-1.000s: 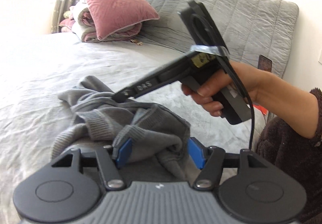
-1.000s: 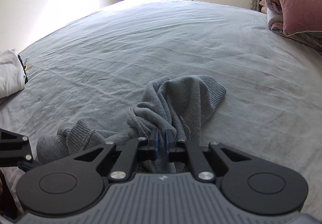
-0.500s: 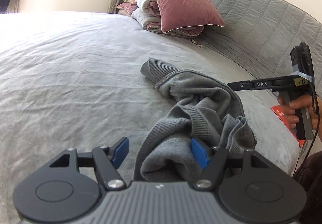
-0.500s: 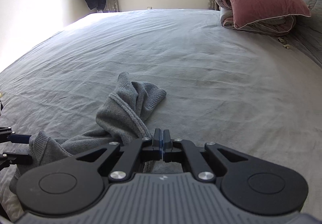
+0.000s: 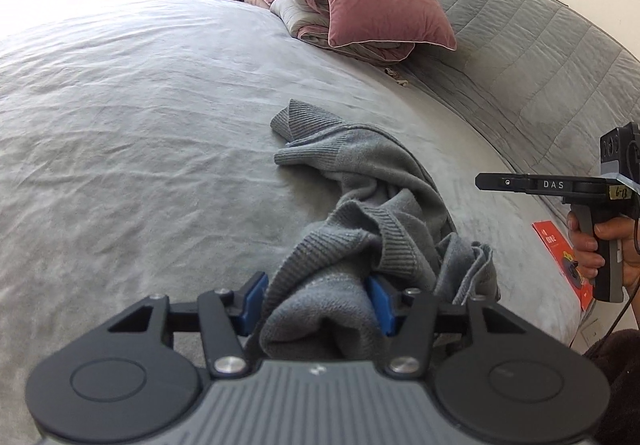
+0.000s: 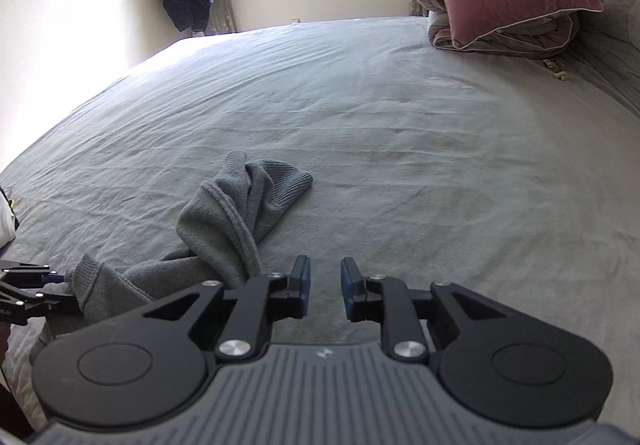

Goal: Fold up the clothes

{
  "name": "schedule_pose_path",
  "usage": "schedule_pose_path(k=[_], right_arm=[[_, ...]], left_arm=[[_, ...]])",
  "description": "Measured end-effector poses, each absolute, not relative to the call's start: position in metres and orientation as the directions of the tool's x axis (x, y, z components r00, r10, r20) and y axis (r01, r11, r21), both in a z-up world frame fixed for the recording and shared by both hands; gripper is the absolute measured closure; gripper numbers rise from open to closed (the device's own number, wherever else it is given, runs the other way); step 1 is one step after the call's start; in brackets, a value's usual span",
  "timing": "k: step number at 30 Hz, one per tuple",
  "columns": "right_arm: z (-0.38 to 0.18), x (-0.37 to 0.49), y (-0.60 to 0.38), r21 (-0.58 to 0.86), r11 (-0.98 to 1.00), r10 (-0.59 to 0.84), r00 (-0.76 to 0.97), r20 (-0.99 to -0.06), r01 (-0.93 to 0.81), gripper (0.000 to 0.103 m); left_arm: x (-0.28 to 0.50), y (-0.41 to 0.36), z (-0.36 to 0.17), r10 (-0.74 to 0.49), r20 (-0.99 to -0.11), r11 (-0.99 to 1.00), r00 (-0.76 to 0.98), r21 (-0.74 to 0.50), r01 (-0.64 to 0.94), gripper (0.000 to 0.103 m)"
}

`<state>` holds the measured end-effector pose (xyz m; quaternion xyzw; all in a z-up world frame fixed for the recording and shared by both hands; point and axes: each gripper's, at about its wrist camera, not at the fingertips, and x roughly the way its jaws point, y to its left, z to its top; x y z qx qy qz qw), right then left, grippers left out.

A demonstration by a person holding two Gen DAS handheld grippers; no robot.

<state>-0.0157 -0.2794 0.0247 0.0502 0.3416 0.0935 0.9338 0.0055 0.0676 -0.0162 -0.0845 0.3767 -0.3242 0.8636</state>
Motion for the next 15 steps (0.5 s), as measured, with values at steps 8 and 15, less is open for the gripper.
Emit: schedule_pose_path(k=[8, 15], right_arm=[[0.018, -0.038, -0.241, 0.228, 0.844, 0.507, 0.586, -0.632, -0.485, 0.042], [-0.012, -0.044, -0.208, 0.183, 0.806, 0.503, 0.488, -0.714, -0.563, 0.047]], left_arm=[[0.008, 0.076, -0.023, -0.64, -0.594, 0.766, 0.488, -0.44, 0.468, 0.056], [0.006, 0.076, -0.019, -0.654, -0.57, 0.755, 0.498, -0.453, 0.474, 0.081]])
